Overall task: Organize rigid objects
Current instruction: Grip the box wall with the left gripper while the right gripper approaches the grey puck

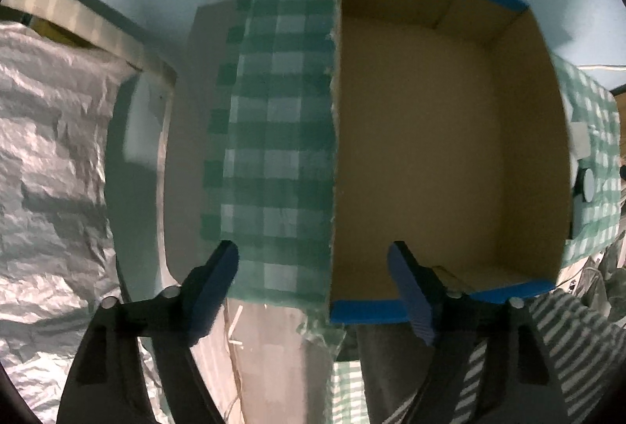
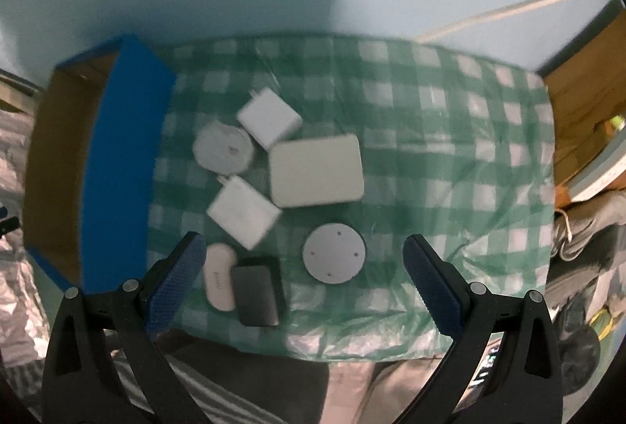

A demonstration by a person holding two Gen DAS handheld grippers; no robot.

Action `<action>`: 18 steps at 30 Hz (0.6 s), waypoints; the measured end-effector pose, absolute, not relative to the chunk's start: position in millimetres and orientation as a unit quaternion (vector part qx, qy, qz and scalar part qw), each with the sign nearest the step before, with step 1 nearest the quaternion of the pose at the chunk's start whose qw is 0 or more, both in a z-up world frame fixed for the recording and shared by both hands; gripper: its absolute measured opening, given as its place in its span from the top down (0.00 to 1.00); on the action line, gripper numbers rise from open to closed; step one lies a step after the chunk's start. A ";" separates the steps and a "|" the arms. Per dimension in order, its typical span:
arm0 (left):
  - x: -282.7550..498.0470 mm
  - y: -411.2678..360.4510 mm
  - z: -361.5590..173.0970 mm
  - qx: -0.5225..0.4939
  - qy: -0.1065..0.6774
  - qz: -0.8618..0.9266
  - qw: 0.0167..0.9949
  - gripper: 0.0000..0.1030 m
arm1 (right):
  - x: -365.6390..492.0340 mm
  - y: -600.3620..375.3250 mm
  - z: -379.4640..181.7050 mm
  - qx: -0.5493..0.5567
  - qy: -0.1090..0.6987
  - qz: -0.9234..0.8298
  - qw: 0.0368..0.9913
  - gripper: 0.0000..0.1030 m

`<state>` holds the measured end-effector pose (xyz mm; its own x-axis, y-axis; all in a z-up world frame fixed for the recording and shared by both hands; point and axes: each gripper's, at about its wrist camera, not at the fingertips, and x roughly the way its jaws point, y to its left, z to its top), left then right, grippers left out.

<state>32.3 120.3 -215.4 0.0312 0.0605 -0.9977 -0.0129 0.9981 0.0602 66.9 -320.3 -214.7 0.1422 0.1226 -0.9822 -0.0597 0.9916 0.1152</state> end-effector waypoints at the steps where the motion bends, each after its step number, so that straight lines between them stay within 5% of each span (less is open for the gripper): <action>1: 31.7 120.7 -219.0 0.016 0.697 0.025 0.716 0.36 | 66.3 -321.5 -220.6 0.023 0.656 0.060 0.752 0.02; 7: 29.8 126.2 -237.0 0.005 0.712 0.027 0.702 0.67 | 64.4 -329.0 -260.1 0.018 0.679 0.056 0.732 0.03; 18: 25.3 126.5 -249.9 -0.017 0.732 0.012 0.681 0.88 | 65.8 -337.5 -303.4 0.011 0.702 0.037 0.711 0.05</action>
<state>25.3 126.5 -249.9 -0.0723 -0.0081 -0.9974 -0.0404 0.9992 -0.0052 65.8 -337.5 -303.4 0.0107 0.0679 -0.9976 -0.0372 0.9970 0.0675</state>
